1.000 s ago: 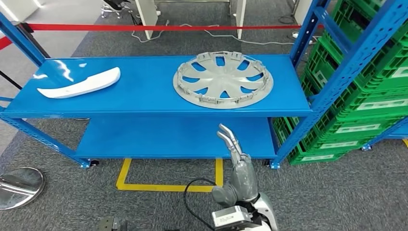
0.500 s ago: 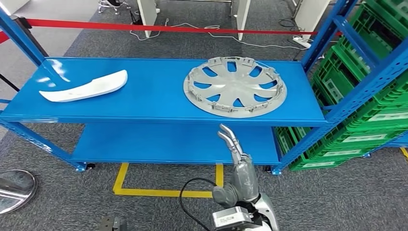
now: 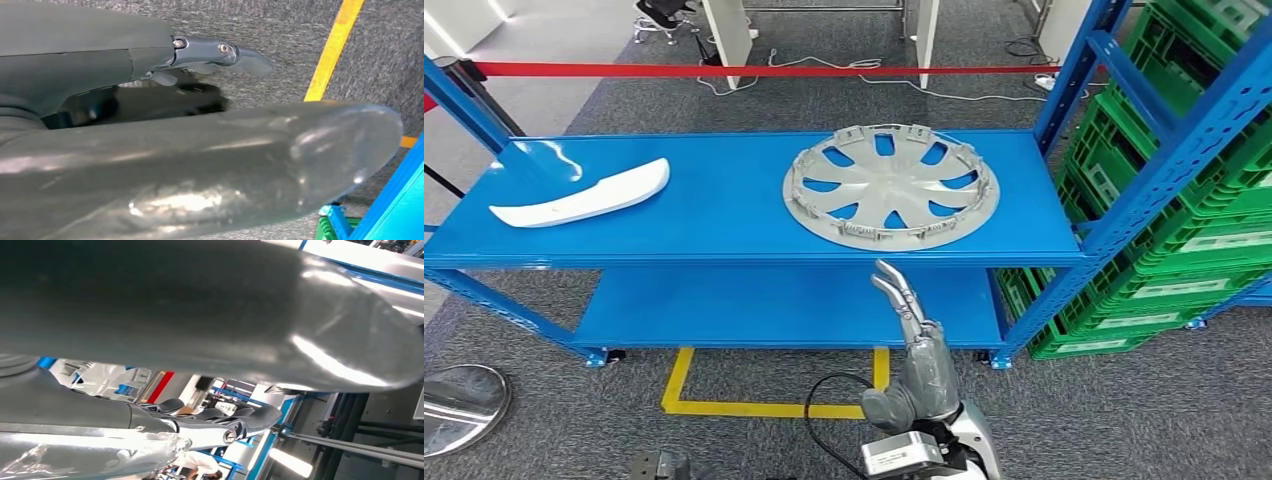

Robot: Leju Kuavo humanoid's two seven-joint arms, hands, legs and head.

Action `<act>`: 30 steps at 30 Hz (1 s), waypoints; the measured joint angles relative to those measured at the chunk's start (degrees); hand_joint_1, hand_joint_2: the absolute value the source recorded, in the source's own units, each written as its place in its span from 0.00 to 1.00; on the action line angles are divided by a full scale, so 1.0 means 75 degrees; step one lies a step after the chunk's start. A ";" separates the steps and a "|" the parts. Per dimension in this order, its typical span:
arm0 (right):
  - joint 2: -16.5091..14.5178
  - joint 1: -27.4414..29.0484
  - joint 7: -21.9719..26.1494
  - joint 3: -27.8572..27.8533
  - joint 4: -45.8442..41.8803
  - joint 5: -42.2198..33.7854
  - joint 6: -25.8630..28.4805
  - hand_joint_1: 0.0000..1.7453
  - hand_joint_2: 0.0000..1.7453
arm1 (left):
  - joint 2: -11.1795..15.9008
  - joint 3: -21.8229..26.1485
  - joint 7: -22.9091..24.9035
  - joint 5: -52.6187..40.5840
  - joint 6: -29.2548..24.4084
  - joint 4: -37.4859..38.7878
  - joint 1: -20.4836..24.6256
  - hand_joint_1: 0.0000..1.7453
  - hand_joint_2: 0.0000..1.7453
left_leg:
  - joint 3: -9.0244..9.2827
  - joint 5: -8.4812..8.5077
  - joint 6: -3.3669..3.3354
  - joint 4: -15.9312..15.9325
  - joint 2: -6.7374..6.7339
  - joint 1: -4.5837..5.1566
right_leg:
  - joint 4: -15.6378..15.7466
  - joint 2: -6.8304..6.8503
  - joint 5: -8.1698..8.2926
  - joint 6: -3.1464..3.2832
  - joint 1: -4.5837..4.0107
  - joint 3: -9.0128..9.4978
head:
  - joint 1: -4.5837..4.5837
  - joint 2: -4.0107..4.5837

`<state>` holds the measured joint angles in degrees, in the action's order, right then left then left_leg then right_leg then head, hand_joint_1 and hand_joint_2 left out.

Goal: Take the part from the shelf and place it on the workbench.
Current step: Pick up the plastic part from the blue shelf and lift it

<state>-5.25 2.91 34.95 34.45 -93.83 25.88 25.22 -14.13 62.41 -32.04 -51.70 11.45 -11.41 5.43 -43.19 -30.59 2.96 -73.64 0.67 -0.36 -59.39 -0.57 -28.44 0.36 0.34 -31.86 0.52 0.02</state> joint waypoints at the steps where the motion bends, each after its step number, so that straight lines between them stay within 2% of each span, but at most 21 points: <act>1: 0.0000 0.0000 0.0000 0.0000 0.0000 0.0001 -0.0001 0.00 0.00 | 0.0005 0.0002 0.0007 0.0001 -0.0034 0.0000 -0.0008 0.00 0.00 | -0.0043 0.0131 -0.0003 -0.0005 -0.0001 0.0000 | -0.0003 -0.0002 -0.0022 -0.0009 0.0002 0.0062 | 0.0001 0.0000; 2: 0.0000 0.0000 0.0000 0.0000 0.0000 0.0002 0.0001 0.00 0.00 | 0.0011 0.0004 0.0029 0.0001 -0.0122 0.0000 -0.0011 0.00 0.00 | 0.0059 0.0398 -0.0013 0.0282 -0.0003 -0.0001 | -0.0006 -0.0008 -0.0050 -0.0028 0.0007 0.0135 | 0.0001 0.0000; 4: 0.0000 0.0001 0.0000 0.0000 -0.0001 0.0010 0.0016 0.00 0.00 | 0.0017 0.0023 0.0104 0.0047 -0.0416 0.0000 -0.0001 0.00 0.00 | 0.0476 0.0981 -0.0041 0.1236 -0.0010 0.0005 | -0.0016 -0.0026 -0.0158 -0.0091 -0.0005 0.0240 | -0.0009 0.0000; 5: 0.0001 0.0002 0.0001 -0.0001 -0.0003 0.0017 0.0028 0.00 0.00 | 0.0014 0.0058 0.0148 0.0096 -0.0567 0.0000 0.0014 0.00 0.00 | 0.0664 0.1119 -0.0073 0.1645 -0.0013 0.0006 | -0.0023 -0.0037 -0.0219 -0.0132 -0.0020 0.0260 | -0.0015 0.0000; 6: 0.0002 0.0004 0.0001 -0.0001 -0.0004 0.0024 0.0042 0.00 0.00 | 0.0009 0.0098 0.0182 0.0152 -0.0672 0.0000 0.0029 0.00 0.00 | 0.0772 0.1143 -0.0107 0.1881 -0.0013 0.0010 | -0.0017 -0.0041 -0.0264 -0.0175 -0.0038 0.0265 | -0.0015 0.0000; 9: 0.0009 0.0003 0.0004 -0.0003 -0.0012 0.0038 0.0072 0.00 0.00 | -0.0003 0.0187 0.0224 0.0247 -0.0789 0.0000 0.0054 0.00 0.00 | 0.0845 0.1016 -0.0245 0.2020 0.0000 0.0005 | 0.0045 -0.0031 -0.0340 -0.0293 -0.0045 0.0318 | -0.0002 0.0000; 11: 0.0017 0.0002 0.0007 -0.0001 -0.0023 0.0046 0.0084 0.00 0.00 | -0.0007 0.0224 0.0227 0.0269 -0.0805 0.0000 0.0066 0.00 0.00 | 0.0893 0.0969 -0.0334 0.2042 -0.0003 -0.0020 | -0.0279 -0.0008 -0.0557 -0.0376 -0.0039 0.0201 | 0.0023 0.0000; 12: 0.0020 0.0003 0.0010 -0.0001 -0.0026 0.0053 0.0090 0.00 0.00 | -0.0011 0.0253 0.0227 0.0286 -0.0810 0.0000 0.0076 0.00 0.00 | 0.0916 0.0944 -0.0369 0.2045 -0.0007 -0.0026 | -0.0682 0.0003 -0.0759 -0.0409 -0.0036 0.0001 | 0.0037 0.0000; 14: 0.0028 0.0008 0.0010 0.0000 -0.0026 0.0068 0.0101 0.00 0.00 | -0.0016 0.0314 0.0227 0.0317 -0.0824 0.0000 0.0092 0.00 0.00 | 0.0948 0.0898 -0.0411 0.2044 -0.0015 -0.0022 | -0.1720 0.0010 -0.1157 -0.0443 -0.0033 -0.0605 | 0.0050 0.0000; 15: 0.0032 0.0012 0.0009 0.0000 -0.0026 0.0077 0.0104 0.00 0.00 | -0.0015 0.0333 0.0228 0.0320 -0.0834 0.0000 0.0093 0.00 0.00 | 0.0969 0.0877 -0.0417 0.2044 -0.0014 -0.0020 | -0.2055 0.0010 -0.1195 -0.0445 -0.0032 -0.0846 | 0.0050 0.0000; 16: 0.0036 0.0016 0.0006 0.0000 -0.0026 0.0089 0.0106 0.00 0.00 | -0.0015 0.0342 0.0231 0.0308 -0.0842 0.0000 0.0092 0.00 0.00 | 0.0999 0.0853 -0.0417 0.2043 -0.0009 -0.0019 | -0.2119 0.0010 -0.1069 -0.0442 -0.0032 -0.0961 | 0.0051 0.0000; 17: 0.0039 0.0019 0.0000 0.0000 -0.0026 0.0101 0.0107 0.00 0.00 | -0.0015 0.0345 0.0236 0.0289 -0.0849 0.0000 0.0091 0.00 0.00 | 0.1041 0.0827 -0.0410 0.2043 0.0000 -0.0021 | -0.1882 0.0011 -0.0798 -0.0432 -0.0032 -0.0927 | 0.0051 0.0000; 19: 0.0041 0.0019 -0.0017 0.0000 -0.0026 0.0119 0.0109 0.00 0.00 | -0.0020 0.0345 0.0246 0.0242 -0.0853 0.0000 0.0092 0.00 0.00 | 0.1131 0.0771 -0.0363 0.2040 0.0020 -0.0015 | -0.0904 0.0014 -0.0142 -0.0400 -0.0034 -0.0579 | 0.0055 0.0000; 20: 0.0041 0.0018 -0.0028 0.0000 -0.0026 0.0125 0.0109 0.00 0.00 | -0.0022 0.0345 0.0251 0.0221 -0.0852 0.0000 0.0095 0.00 0.00 | 0.1156 0.0749 -0.0326 0.2030 0.0030 -0.0002 | -0.0486 0.0010 0.0064 -0.0369 -0.0036 -0.0413 | 0.0053 0.0000; 21: 0.0041 0.0018 -0.0040 0.0001 -0.0025 0.0130 0.0109 0.00 0.00 | -0.0023 0.0345 0.0257 0.0202 -0.0852 0.0000 0.0096 0.00 0.00 | 0.1167 0.0739 -0.0283 0.2029 0.0035 0.0010 | -0.0228 0.0002 0.0166 -0.0334 -0.0042 -0.0314 | 0.0050 0.0000; 24: 0.0041 0.0019 -0.0066 0.0004 -0.0025 0.0141 0.0106 0.00 0.00 | -0.0026 0.0344 0.0283 0.0156 -0.0856 0.0000 0.0100 0.00 0.00 | 0.1179 0.0754 -0.0153 0.2071 0.0035 0.0007 | -0.0096 -0.0025 0.0207 -0.0191 -0.0052 -0.0274 | 0.0047 0.0000; 26: 0.0041 0.0018 -0.0075 0.0007 -0.0026 0.0151 0.0107 0.00 0.00 | -0.0030 0.0341 0.0291 0.0123 -0.0857 0.0000 0.0105 0.00 0.00 | 0.1092 0.0585 -0.0072 0.1870 0.0021 0.0002 | -0.0045 -0.0014 0.0241 -0.0096 -0.0025 -0.0246 | 0.0023 0.0000; 27: 0.0041 0.0018 -0.0079 0.0008 -0.0025 0.0154 0.0108 0.00 0.00 | -0.0030 0.0340 0.0294 0.0111 -0.0857 0.0000 0.0105 0.00 0.00 | 0.0941 0.0384 -0.0036 0.1545 0.0013 -0.0001 | -0.0026 -0.0004 0.0252 -0.0061 -0.0010 -0.0235 | 0.0007 0.0000; 29: 0.0041 0.0020 -0.0085 0.0009 -0.0024 0.0157 0.0108 0.00 0.00 | -0.0029 0.0340 0.0301 0.0097 -0.0858 0.0000 0.0097 0.00 0.00 | 0.0476 -0.0080 0.0013 0.0572 0.0003 -0.0003 | -0.0022 0.0007 0.0252 -0.0025 -0.0011 -0.0238 | -0.0012 0.0000; 30: 0.0041 0.0020 -0.0092 0.0009 -0.0023 0.0156 0.0107 0.00 0.00 | -0.0028 0.0340 0.0306 0.0093 -0.0860 0.0000 0.0090 0.00 0.00 | 0.0281 -0.0203 0.0023 0.0175 0.0002 -0.0004 | -0.0022 0.0007 0.0250 -0.0019 -0.0012 -0.0238 | -0.0011 0.0000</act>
<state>-4.94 3.06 34.26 34.51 -94.01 27.05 26.02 -14.34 64.96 -29.75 -51.00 5.01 -11.41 6.10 -41.08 -32.12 3.13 -72.32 0.68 -0.39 -59.56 -0.52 -26.56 0.22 0.25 -33.64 0.44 0.02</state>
